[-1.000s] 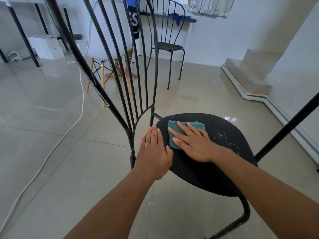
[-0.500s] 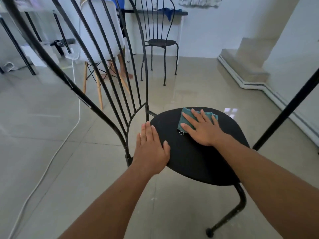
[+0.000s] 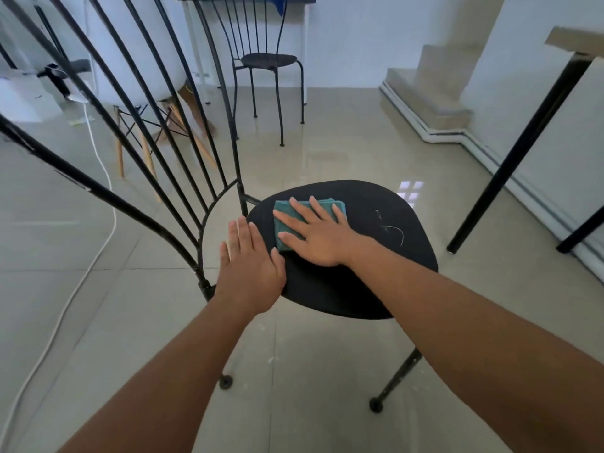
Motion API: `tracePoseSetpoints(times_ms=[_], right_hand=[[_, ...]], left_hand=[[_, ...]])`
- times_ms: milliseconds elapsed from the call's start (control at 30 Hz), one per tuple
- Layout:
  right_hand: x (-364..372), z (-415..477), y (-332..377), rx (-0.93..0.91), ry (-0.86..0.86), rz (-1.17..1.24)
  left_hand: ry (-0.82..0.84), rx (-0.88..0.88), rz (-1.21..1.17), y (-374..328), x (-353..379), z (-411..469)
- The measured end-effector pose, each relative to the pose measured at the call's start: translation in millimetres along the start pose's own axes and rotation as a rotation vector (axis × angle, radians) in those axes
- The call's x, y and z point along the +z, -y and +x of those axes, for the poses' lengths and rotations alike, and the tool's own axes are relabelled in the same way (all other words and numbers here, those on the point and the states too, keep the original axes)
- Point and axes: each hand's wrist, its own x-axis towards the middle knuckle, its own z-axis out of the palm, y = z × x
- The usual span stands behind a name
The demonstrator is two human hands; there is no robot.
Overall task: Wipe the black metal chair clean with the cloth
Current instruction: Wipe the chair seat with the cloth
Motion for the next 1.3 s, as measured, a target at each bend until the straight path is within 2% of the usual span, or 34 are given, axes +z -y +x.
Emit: tracePoseSetpoints(times_ms=[167,267,367,500,567,633,767,833,967,1067,1167,1300], right_hand=[[-9,10,-41,0.176,-0.035,0.023],[-3,-5,-41,0.160,-0.039,0.027],[3,-14,-24,0.023,-0.025,0.010],[2,-7,-1,-0.334,0.026,0.040],[-4,7,0,-0.395,0.043,0.065],[-7,25,-7,-0.303,0.000,0.069],[-5,47,-11,0.033,-0.129,0.062],[0,39,-4,0.021,-0.124,0.060],[9,-9,2,-0.266,-0.067,0.053],[8,-47,-11,-0.342,-0.013,0.060],[5,-67,-44,-0.263,0.001,-0.034],[-6,-49,-67,0.012,-0.049,-0.172]], left_hand=[[0.014,-0.027,-0.007,-3,-3,-4],[-0.008,-0.092,-0.004,-7,-1,-8],[-0.015,-0.127,-0.033,-9,-1,-9],[-0.001,-0.095,-0.053,-6,-1,-8],[0.003,-0.086,-0.051,-4,-1,-9],[0.006,-0.086,-0.050,-3,-2,-9],[0.003,-0.095,-0.055,-2,-2,-10],[0.003,-0.094,-0.059,-2,-2,-10],[0.005,-0.080,-0.063,0,-1,-9],[0.021,-0.077,-0.071,0,-4,-8],[0.032,-0.084,-0.095,-1,-5,-8],[-0.008,-0.012,-0.030,4,-5,-8]])
